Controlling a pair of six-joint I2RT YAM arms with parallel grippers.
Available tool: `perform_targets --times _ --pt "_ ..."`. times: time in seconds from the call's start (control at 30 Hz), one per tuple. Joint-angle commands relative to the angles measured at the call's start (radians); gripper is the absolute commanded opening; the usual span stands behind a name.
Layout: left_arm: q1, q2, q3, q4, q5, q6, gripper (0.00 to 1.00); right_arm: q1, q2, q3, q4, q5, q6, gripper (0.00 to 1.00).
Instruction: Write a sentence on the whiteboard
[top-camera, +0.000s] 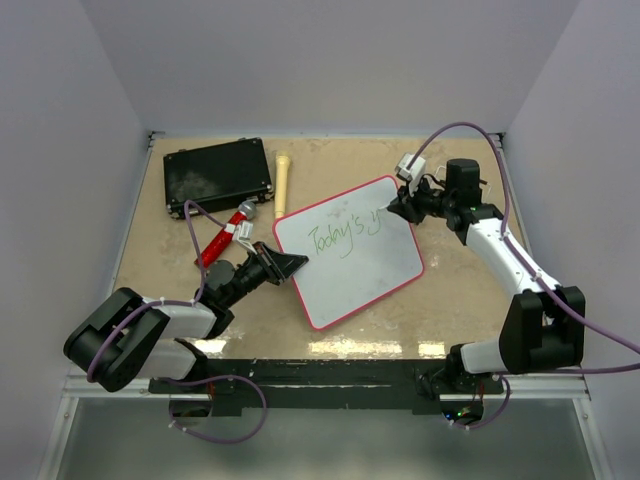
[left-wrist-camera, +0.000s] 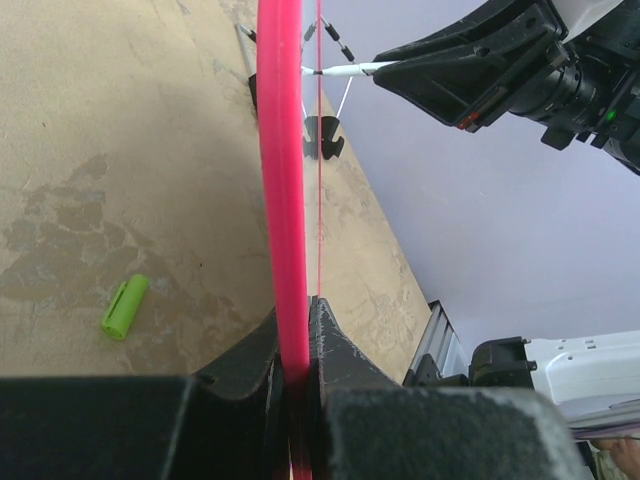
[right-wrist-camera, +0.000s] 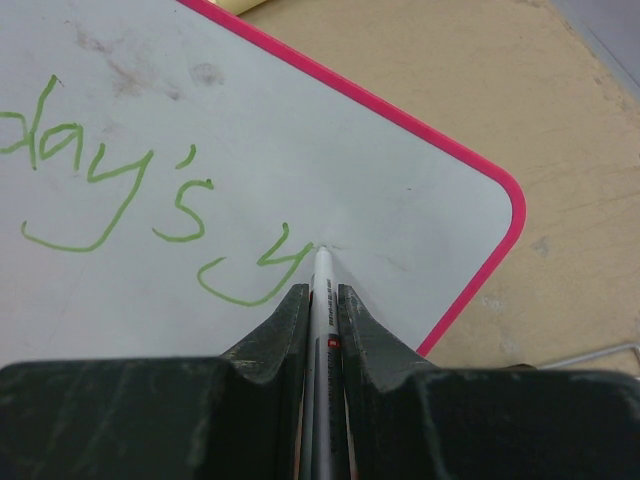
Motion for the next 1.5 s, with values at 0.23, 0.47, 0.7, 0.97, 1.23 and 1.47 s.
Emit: perform_targets --times 0.23,0.47,0.7,0.97,1.23,1.47 --pt "-0.006 -0.001 0.031 0.068 0.041 0.069 0.00 -0.001 -0.012 0.011 0.069 0.075 0.046 0.00" --pt "-0.006 -0.001 0.028 0.072 0.040 0.067 0.00 -0.002 -0.009 0.014 -0.017 0.058 -0.018 0.00" --pt "-0.006 -0.001 0.028 0.072 0.040 0.067 0.00 -0.001 -0.015 0.021 -0.073 0.015 -0.060 0.00" --pt "-0.006 0.003 0.031 0.074 0.038 0.067 0.00 0.001 -0.006 0.039 -0.050 -0.069 -0.034 0.00" --pt "-0.006 0.003 0.029 0.072 0.038 0.069 0.00 -0.004 -0.035 0.019 0.072 0.011 0.054 0.00" --pt "-0.006 0.003 0.023 0.077 0.040 0.067 0.00 -0.041 -0.051 0.007 0.071 0.034 0.054 0.00"
